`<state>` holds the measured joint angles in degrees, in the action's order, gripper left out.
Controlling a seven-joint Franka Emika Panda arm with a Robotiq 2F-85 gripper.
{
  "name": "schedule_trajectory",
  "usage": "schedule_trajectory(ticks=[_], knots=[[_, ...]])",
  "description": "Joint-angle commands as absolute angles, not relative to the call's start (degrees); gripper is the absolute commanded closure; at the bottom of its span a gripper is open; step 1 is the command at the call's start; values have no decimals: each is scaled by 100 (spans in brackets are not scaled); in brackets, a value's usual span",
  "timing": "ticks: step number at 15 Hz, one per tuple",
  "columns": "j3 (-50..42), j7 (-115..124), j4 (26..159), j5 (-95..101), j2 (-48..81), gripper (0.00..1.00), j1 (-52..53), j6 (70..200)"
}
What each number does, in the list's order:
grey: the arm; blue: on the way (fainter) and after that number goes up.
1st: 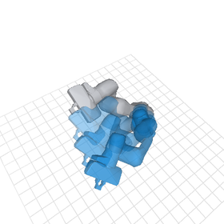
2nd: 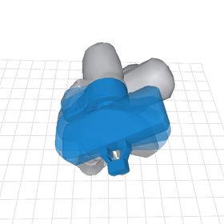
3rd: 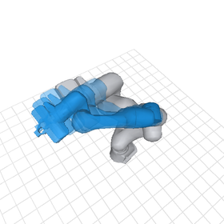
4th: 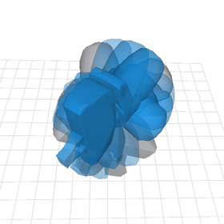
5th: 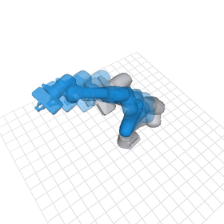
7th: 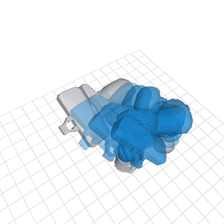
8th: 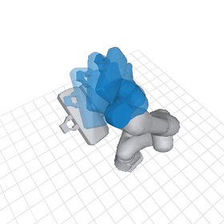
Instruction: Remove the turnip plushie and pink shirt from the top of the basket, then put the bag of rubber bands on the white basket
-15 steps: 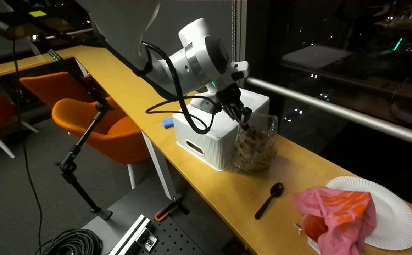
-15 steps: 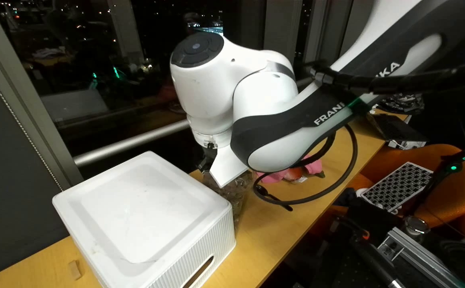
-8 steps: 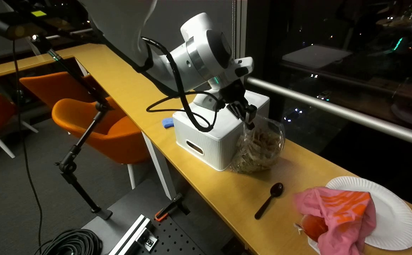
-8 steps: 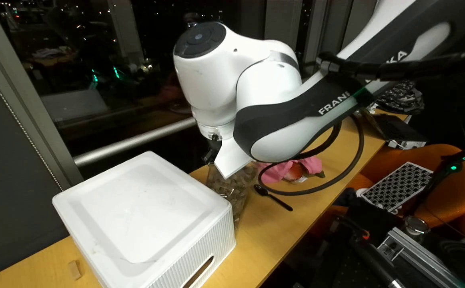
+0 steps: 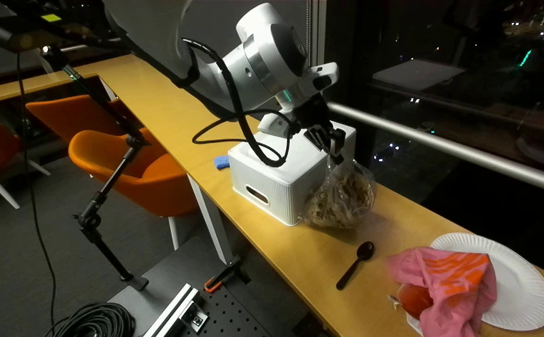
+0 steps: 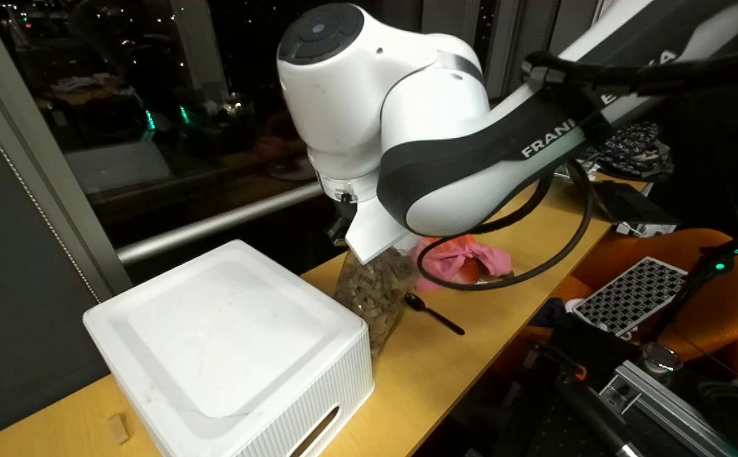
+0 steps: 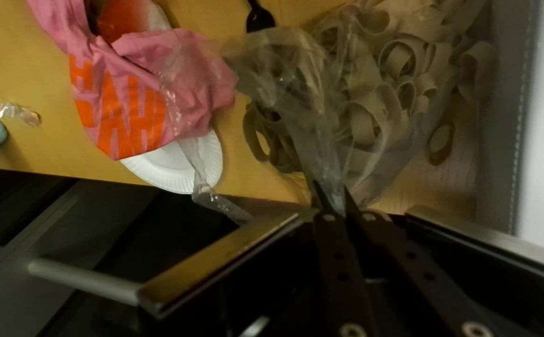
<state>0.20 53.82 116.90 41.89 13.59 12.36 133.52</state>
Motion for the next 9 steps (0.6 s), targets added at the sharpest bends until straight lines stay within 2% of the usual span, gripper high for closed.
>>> schedule_trajectory(ticks=[1,9], knots=[[34,5511,11740,4414,1018,100,1214,13009],[127,5413,11528,4514,582,100,1114,12479]])
